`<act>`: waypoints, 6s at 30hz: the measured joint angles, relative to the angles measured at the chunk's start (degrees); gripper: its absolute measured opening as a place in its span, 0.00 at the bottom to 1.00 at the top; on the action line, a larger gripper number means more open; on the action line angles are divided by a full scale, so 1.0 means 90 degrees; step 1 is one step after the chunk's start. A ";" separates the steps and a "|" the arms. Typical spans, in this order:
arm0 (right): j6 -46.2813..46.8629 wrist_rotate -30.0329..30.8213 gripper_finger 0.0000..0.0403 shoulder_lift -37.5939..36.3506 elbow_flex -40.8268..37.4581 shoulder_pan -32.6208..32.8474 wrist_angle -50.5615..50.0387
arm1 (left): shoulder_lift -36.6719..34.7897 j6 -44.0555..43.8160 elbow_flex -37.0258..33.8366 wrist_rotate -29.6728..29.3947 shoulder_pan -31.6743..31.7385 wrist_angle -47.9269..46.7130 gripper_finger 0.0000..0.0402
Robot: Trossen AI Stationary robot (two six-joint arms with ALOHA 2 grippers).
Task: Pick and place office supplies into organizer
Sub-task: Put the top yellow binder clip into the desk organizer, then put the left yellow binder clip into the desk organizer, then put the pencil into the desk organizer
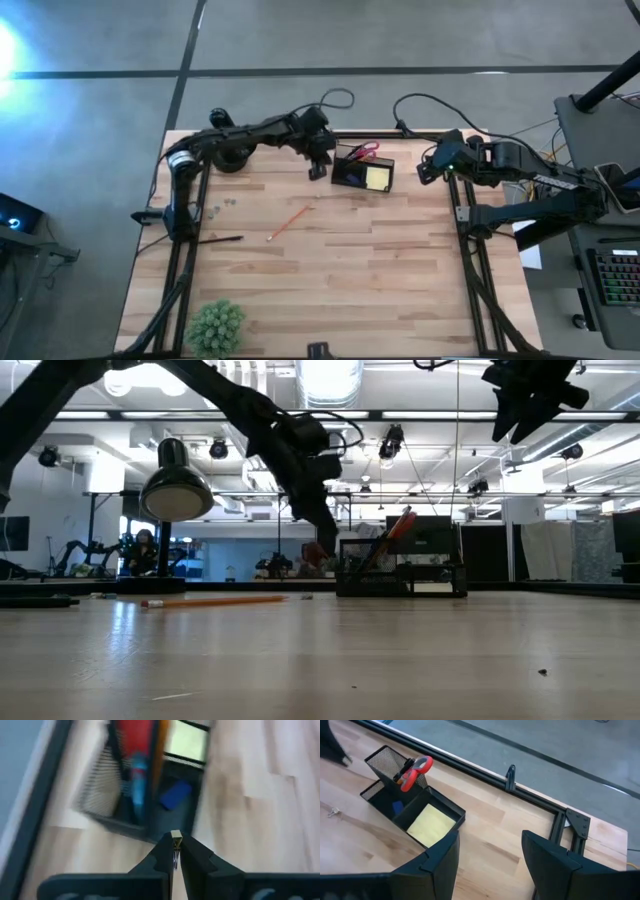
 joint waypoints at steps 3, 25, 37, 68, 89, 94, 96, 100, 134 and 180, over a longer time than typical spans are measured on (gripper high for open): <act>-0.0120 0.0000 0.51 -0.0035 0.0000 -0.0002 0.0000 | 0.0172 -0.0133 -0.0012 0.0040 -0.0208 0.0133 0.01; -0.0263 -0.0052 0.51 -0.0314 0.0000 -0.0024 -0.0029 | 0.1064 -0.1326 -0.0021 -0.0438 -0.0525 0.1489 0.07; -0.0312 -0.0051 0.51 -0.0314 0.0000 -0.0024 -0.0030 | 0.0935 -0.1342 -0.0015 -0.0828 -0.0704 0.1123 0.30; -0.0311 -0.0050 0.51 -0.0301 -0.0001 -0.0515 -0.0355 | 0.0276 -0.6709 -0.0346 -0.1835 -0.1113 -0.1127 0.30; -0.0379 -0.0048 0.51 -0.0309 -0.0002 -0.0515 -0.0352 | 0.0617 -0.7006 -0.0618 -0.1732 -0.1385 -0.0940 0.30; -0.0379 -0.0048 0.51 -0.0309 -0.0002 -0.0515 -0.0352 | 0.0617 -0.7010 -0.0633 -0.1922 -0.1382 -0.0912 0.30; -0.0379 -0.0046 0.51 -0.0309 -0.0002 -0.0515 -0.0352 | 0.0617 -0.7011 -0.0633 -0.1952 -0.1370 -0.0867 0.30; -0.0379 -0.0046 0.51 -0.0309 -0.0002 -0.0515 -0.0350 | 0.0617 -0.7004 -0.0633 -0.2072 -0.1357 -0.0661 0.30; -0.0521 0.0003 0.51 -0.0312 -0.0002 -0.0512 -0.0347 | 0.0702 -0.6819 -0.0664 -0.2038 -0.1406 -0.0618 0.10; -0.0535 -0.0007 0.51 -0.0312 -0.0003 -0.0512 -0.0355 | 0.1058 -0.5285 0.0460 -0.2282 -0.1073 0.0628 0.45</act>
